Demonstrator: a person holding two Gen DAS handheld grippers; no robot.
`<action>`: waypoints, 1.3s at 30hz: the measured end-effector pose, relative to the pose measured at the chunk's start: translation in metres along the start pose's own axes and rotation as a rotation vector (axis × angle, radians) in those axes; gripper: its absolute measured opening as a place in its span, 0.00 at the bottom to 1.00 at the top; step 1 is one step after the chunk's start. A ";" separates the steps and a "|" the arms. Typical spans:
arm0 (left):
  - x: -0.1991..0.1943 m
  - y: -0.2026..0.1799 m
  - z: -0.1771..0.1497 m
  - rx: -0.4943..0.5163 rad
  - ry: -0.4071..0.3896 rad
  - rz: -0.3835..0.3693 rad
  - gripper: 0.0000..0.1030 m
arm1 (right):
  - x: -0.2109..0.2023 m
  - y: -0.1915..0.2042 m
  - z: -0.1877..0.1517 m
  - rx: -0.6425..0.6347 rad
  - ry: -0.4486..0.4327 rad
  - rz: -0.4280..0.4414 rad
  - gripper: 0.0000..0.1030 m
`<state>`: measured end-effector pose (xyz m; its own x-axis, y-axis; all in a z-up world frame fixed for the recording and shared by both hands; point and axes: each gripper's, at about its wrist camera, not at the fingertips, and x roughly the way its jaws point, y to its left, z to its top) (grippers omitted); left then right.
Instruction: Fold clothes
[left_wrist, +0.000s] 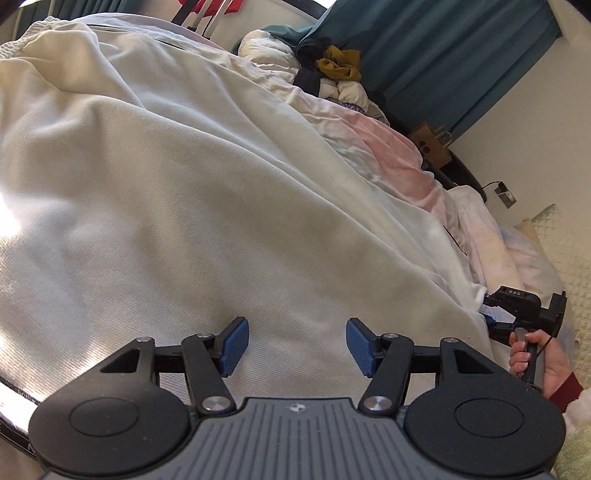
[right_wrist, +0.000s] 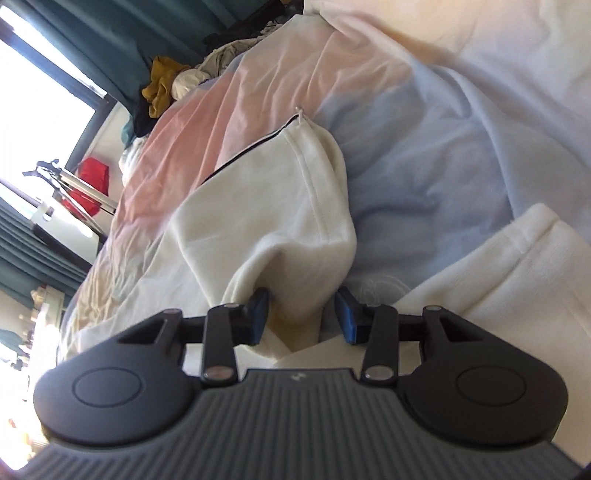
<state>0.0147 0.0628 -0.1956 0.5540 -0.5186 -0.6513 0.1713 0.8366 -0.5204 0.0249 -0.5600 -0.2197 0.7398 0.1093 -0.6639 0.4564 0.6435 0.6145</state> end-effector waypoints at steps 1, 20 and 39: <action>-0.001 0.000 0.000 -0.001 -0.002 -0.001 0.59 | 0.007 0.002 0.001 0.001 0.002 0.010 0.42; -0.017 -0.002 -0.001 -0.034 -0.077 -0.094 0.58 | -0.082 0.059 0.057 -0.336 -0.200 -0.220 0.14; -0.020 0.007 0.010 -0.100 -0.077 -0.088 0.59 | -0.112 -0.004 -0.003 -0.133 -0.233 -0.214 0.42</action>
<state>0.0132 0.0810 -0.1809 0.6019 -0.5710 -0.5584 0.1419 0.7645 -0.6288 -0.0610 -0.5725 -0.1486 0.7344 -0.2046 -0.6471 0.5562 0.7278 0.4011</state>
